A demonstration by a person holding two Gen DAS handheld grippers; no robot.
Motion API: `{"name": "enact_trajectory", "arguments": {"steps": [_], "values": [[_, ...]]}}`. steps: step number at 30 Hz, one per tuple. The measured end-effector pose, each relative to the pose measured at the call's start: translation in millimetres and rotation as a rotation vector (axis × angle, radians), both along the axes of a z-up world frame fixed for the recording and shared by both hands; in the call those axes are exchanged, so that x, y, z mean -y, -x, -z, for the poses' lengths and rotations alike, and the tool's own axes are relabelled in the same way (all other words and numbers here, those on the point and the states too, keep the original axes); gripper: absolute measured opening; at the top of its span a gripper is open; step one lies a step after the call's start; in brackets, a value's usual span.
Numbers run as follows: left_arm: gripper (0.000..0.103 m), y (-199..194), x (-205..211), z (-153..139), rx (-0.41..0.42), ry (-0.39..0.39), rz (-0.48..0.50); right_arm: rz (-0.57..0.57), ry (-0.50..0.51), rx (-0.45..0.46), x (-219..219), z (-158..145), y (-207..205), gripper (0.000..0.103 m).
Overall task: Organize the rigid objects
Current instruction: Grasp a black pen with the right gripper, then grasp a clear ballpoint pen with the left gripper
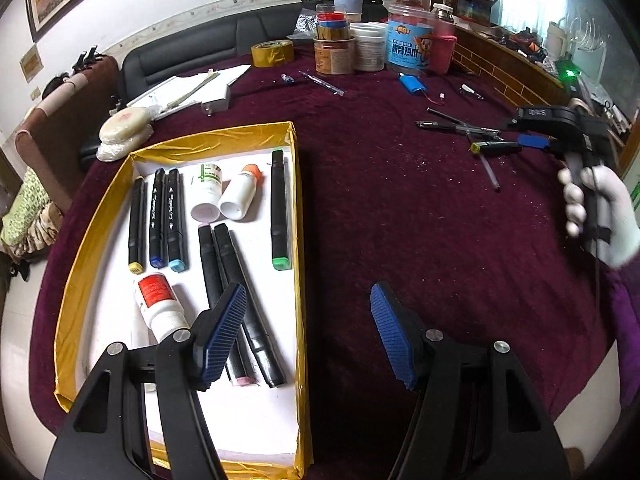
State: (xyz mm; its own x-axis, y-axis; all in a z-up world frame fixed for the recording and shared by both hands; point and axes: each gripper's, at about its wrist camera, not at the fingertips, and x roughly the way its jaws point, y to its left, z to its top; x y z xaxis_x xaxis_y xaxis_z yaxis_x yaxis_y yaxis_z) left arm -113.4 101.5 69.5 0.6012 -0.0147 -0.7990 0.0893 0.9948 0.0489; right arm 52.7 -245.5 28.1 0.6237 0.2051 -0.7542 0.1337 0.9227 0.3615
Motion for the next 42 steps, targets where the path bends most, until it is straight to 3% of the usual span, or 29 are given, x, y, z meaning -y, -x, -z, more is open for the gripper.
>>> {"name": "enact_trajectory", "arguments": {"steps": [4, 8, 9, 10, 12, 14, 19, 22, 24, 27, 33, 40, 41, 42], "values": [[0.064, 2, -4, 1, -0.006, 0.026, -0.006, -0.013, 0.127, 0.002, -12, 0, -30, 0.045], [0.064, 4, -6, 3, -0.014, 0.042, -0.002, -0.052, 0.174, -0.083, -28, 21, -59, 0.049], [0.064, 5, -7, 3, -0.015, 0.044, -0.001, -0.065, 0.207, -0.063, -33, 22, -59, 0.048], [0.064, 5, -7, 3, -0.016, 0.048, 0.000, -0.111, 0.241, -0.069, -42, 23, -59, 0.045], [0.064, 3, -9, 5, -0.024, 0.058, -0.002, -0.174, 0.287, -0.070, -56, 21, -49, 0.020], [0.064, 0, -9, 7, -0.032, 0.083, -0.003, -0.254, 0.234, -0.086, -66, 19, -36, 0.013], [0.064, -3, -4, 9, -0.038, 0.137, 0.027, -0.447, 0.156, -0.122, -88, 17, 17, 0.013], [0.064, -3, 1, 9, -0.038, 0.159, 0.052, -0.528, 0.052, -0.163, -92, 19, 38, 0.013], [0.064, -3, 4, 8, -0.043, 0.182, 0.064, -0.474, 0.001, -0.153, -81, 15, 39, 0.015], [0.064, -3, 5, 8, -0.053, 0.209, 0.073, -0.395, 0.049, -0.097, -74, 9, 32, 0.017], [0.064, -5, 12, 5, -0.069, 0.257, 0.093, -0.380, 0.058, -0.072, -91, 20, 25, 0.017], [0.064, -28, 39, 7, -0.107, 0.319, 0.131, -0.250, 0.332, -0.011, -105, 12, 21, 0.014], [0.064, -34, 44, 7, -0.106, 0.318, 0.132, -0.217, 0.341, 0.005, -100, 13, 21, 0.014], [0.064, -41, 51, 8, -0.104, 0.316, 0.133, -0.208, 0.278, 0.024, -91, 16, 21, 0.014]]}}
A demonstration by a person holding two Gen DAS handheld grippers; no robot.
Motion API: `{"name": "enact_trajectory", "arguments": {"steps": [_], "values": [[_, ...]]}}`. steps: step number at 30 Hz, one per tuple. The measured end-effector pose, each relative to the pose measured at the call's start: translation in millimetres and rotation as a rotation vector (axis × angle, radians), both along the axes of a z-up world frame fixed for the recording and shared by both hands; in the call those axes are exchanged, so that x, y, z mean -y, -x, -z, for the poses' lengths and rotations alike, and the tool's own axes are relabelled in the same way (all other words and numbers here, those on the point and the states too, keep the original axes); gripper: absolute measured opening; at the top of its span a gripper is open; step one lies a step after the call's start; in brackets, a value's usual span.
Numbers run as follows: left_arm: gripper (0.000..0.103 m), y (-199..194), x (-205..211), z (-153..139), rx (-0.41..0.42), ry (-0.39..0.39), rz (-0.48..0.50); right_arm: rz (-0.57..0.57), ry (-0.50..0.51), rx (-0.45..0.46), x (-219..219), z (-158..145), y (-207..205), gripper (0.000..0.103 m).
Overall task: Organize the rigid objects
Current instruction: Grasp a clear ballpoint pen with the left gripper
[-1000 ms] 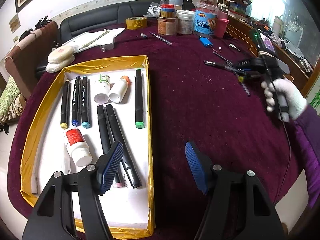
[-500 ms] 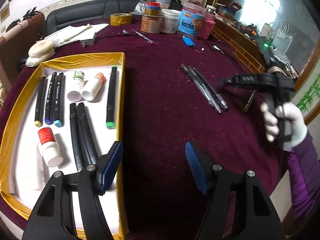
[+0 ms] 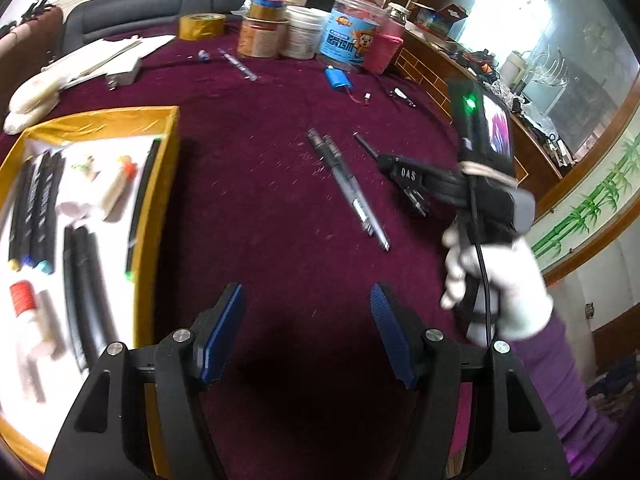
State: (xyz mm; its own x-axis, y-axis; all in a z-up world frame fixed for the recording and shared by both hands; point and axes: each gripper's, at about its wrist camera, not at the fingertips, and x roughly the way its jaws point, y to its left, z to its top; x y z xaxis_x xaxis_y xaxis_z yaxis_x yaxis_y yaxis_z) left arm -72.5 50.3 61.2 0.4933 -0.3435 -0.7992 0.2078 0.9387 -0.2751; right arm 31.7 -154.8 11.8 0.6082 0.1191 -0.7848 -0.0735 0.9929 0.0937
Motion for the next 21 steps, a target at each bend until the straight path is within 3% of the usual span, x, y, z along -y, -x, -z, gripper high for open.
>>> {"name": "enact_trajectory", "arguments": {"steps": [3, 7, 11, 14, 18, 21], "values": [[0.064, -24, 19, 6, 0.007, -0.006, 0.008, 0.005, -0.167, -0.009, 26, 2, -1, 0.014], [0.064, -63, 41, 22, -0.003, -0.008, -0.002, 0.021, -0.289, -0.015, 47, 3, -1, 0.014], [0.063, -97, 61, 41, -0.013, -0.104, 0.002, 0.015, -0.278, -0.009, 42, 6, -2, 0.014], [0.065, -105, 66, 38, 0.041, -0.194, -0.004, 0.015, -0.278, -0.010, 41, 6, -1, 0.014], [0.066, -107, 49, 38, 0.008, -0.155, -0.032, 0.017, -0.284, -0.016, 39, 8, -6, 0.014], [0.065, -105, 53, 41, 0.039, -0.268, -0.033, 0.018, -0.273, -0.017, 38, 8, -6, 0.015]]}}
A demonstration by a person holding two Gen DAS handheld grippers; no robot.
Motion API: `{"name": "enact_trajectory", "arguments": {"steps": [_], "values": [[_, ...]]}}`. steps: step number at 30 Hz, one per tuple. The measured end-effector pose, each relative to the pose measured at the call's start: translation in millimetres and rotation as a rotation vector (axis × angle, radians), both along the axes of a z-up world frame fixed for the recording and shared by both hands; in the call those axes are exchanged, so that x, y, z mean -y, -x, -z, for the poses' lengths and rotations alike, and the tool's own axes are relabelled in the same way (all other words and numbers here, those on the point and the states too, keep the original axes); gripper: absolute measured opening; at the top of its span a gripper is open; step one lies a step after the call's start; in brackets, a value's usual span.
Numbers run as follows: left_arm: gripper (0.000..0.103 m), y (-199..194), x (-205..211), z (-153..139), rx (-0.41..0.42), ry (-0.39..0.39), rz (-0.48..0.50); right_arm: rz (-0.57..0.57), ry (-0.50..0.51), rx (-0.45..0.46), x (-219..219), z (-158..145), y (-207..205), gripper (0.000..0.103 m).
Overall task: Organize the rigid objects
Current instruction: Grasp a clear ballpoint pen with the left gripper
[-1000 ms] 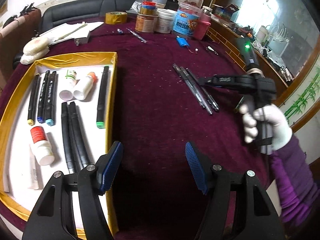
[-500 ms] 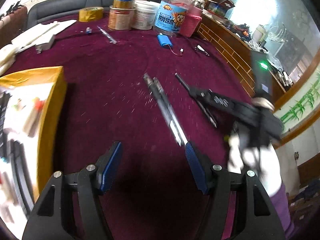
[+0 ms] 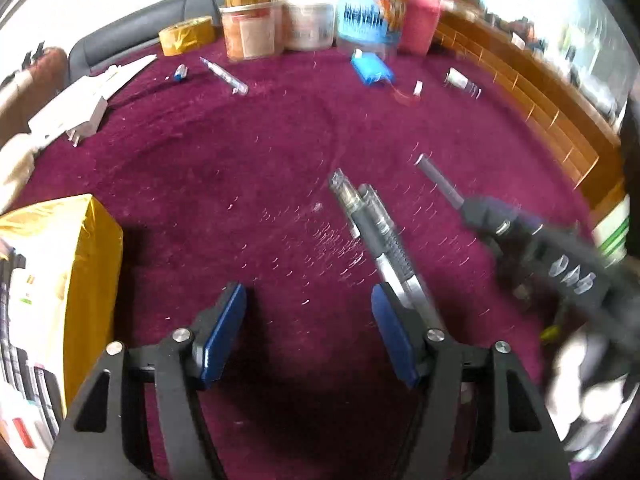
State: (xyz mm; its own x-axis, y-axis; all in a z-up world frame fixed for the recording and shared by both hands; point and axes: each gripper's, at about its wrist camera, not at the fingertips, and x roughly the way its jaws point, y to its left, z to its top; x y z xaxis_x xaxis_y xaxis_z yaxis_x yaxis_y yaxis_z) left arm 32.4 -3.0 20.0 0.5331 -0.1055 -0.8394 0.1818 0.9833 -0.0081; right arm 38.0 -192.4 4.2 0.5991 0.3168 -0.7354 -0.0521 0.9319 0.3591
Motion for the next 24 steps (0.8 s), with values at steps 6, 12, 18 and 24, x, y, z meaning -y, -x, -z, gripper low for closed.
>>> {"name": "enact_trajectory", "arguments": {"steps": [6, 12, 18, 24], "values": [[0.064, 4, -3, -11, -0.012, 0.111, -0.026, 0.001, 0.006, 0.002, 0, 0, 0, 0.015], [0.068, 2, 15, -7, 0.025, 0.023, -0.003, 0.001, 0.006, 0.004, -1, 0, 1, 0.016], [0.068, -18, 29, 6, 0.008, -0.037, 0.037, 0.002, 0.005, 0.005, -1, 0, 1, 0.017], [0.044, -17, 20, 8, 0.036, -0.007, 0.085, 0.003, -0.011, 0.005, 1, 1, 2, 0.017]]}}
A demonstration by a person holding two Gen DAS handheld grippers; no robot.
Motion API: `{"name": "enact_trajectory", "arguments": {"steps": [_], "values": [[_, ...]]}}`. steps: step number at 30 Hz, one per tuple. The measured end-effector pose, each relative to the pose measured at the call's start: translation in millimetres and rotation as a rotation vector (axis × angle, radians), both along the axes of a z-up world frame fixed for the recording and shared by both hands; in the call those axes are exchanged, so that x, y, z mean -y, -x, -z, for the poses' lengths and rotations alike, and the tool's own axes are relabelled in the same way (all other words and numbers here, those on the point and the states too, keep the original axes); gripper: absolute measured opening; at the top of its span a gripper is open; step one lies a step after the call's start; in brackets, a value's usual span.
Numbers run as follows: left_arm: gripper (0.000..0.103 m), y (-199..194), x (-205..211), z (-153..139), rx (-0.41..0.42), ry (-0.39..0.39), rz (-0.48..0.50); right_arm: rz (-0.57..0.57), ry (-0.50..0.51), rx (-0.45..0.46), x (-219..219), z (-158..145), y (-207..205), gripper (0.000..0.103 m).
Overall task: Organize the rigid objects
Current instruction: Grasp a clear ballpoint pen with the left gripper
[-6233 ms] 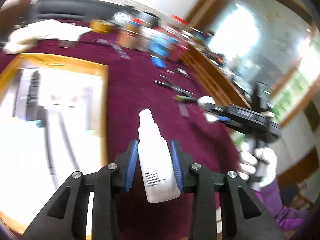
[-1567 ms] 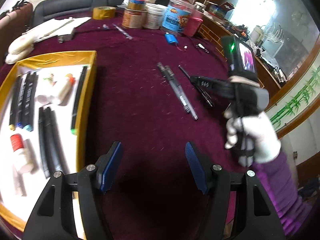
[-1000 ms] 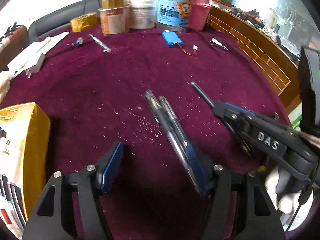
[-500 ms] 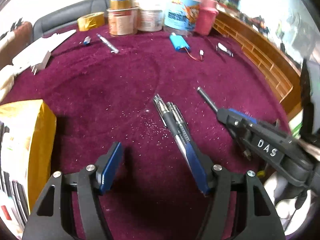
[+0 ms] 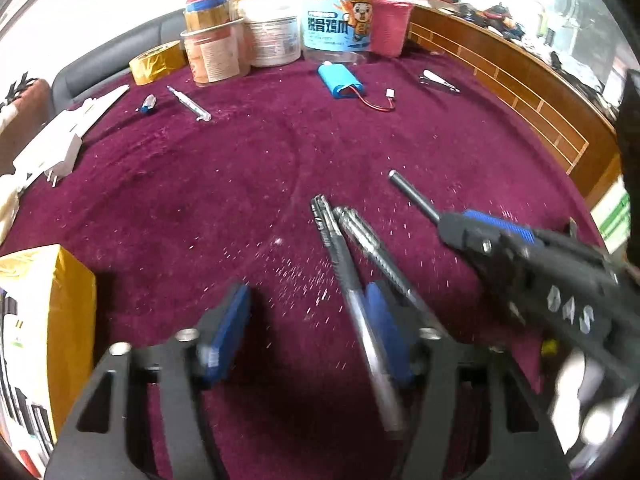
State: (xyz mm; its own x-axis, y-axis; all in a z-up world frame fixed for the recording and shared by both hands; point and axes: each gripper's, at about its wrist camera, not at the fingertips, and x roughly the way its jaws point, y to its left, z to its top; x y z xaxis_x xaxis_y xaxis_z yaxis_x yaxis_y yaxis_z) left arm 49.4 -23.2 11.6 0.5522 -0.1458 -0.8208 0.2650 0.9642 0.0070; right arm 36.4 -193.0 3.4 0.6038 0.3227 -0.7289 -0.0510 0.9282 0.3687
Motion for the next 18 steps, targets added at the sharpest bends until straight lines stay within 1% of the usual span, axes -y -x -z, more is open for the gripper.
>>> {"name": "enact_trajectory", "arguments": {"steps": [1, 3, 5, 8, 9, 11, 12, 13, 15, 16, 17, 18], "values": [[0.031, 4, -5, -2, -0.007, 0.001, 0.001, 0.000, -0.003, 0.000, 0, 0, 0, 0.017], [0.022, 14, -20, -3, -0.037, 0.020, -0.019, 0.001, -0.005, -0.001, 0, 0, 0, 0.017], [0.022, 23, -24, -5, -0.042, 0.024, -0.026, 0.000, 0.004, 0.000, -1, 0, 0, 0.017], [0.023, 24, -18, -6, -0.015, -0.002, -0.038, -0.002, 0.017, 0.002, -2, -1, 0, 0.018], [0.027, 21, -17, -6, -0.011, -0.002, -0.047, -0.001, 0.017, 0.002, -3, -1, 0, 0.018], [0.041, 14, -12, -5, -0.002, -0.008, -0.060, -0.001, 0.008, 0.004, -1, 0, 0, 0.018], [0.054, 11, -9, -4, 0.014, -0.024, -0.067, 0.000, -0.001, 0.004, 0, 0, 0, 0.018], [0.063, 7, -7, -3, 0.035, -0.040, -0.072, 0.001, -0.007, 0.004, 1, 1, 0, 0.018], [0.063, -1, -7, 0, 0.058, -0.027, -0.053, 0.000, -0.007, 0.005, 1, 1, 0, 0.018], [0.055, -3, -7, 0, 0.059, -0.017, -0.035, -0.001, -0.001, 0.007, 0, 0, 0, 0.018], [0.045, -3, -8, -1, 0.049, 0.017, -0.010, -0.002, 0.005, 0.009, 0, 0, 0, 0.018], [0.018, -1, -7, -4, 0.043, 0.023, 0.010, -0.003, 0.006, 0.010, -1, 0, 0, 0.018]]}}
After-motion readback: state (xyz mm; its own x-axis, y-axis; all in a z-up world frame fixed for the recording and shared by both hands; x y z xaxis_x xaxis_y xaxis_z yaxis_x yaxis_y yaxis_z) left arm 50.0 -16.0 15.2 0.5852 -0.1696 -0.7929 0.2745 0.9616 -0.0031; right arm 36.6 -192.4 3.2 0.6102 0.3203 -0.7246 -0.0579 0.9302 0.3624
